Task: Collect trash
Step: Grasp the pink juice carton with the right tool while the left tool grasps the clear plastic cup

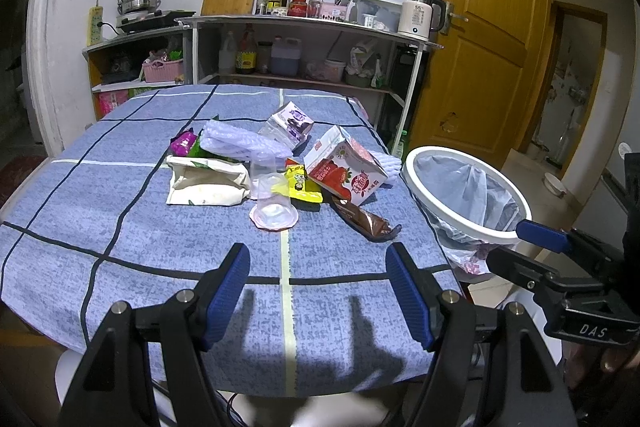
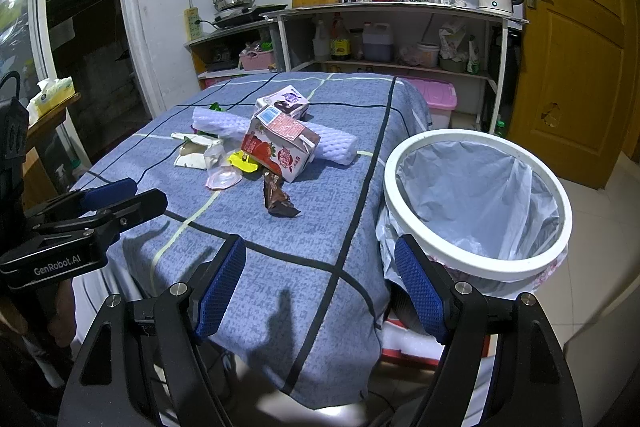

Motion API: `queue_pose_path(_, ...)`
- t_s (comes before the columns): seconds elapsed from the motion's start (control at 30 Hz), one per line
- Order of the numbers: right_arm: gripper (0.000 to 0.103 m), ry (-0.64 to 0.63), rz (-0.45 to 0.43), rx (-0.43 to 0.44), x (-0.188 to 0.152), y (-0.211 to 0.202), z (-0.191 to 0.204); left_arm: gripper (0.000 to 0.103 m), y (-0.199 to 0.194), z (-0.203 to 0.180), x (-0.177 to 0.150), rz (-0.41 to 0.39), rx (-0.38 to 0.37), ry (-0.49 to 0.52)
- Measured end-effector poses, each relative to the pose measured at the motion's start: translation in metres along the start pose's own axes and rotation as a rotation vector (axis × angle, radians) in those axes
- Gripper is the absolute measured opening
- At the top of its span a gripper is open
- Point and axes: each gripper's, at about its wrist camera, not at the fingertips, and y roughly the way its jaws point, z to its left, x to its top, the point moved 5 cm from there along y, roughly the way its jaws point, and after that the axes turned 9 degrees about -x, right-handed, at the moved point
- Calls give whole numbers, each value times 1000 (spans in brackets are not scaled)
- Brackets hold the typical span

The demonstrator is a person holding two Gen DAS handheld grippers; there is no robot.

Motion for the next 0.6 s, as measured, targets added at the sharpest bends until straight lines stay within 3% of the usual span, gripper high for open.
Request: queue_pose_path(0.6,77,-63,14,85,12,30,19,72,14,31,6,10,5,-70)
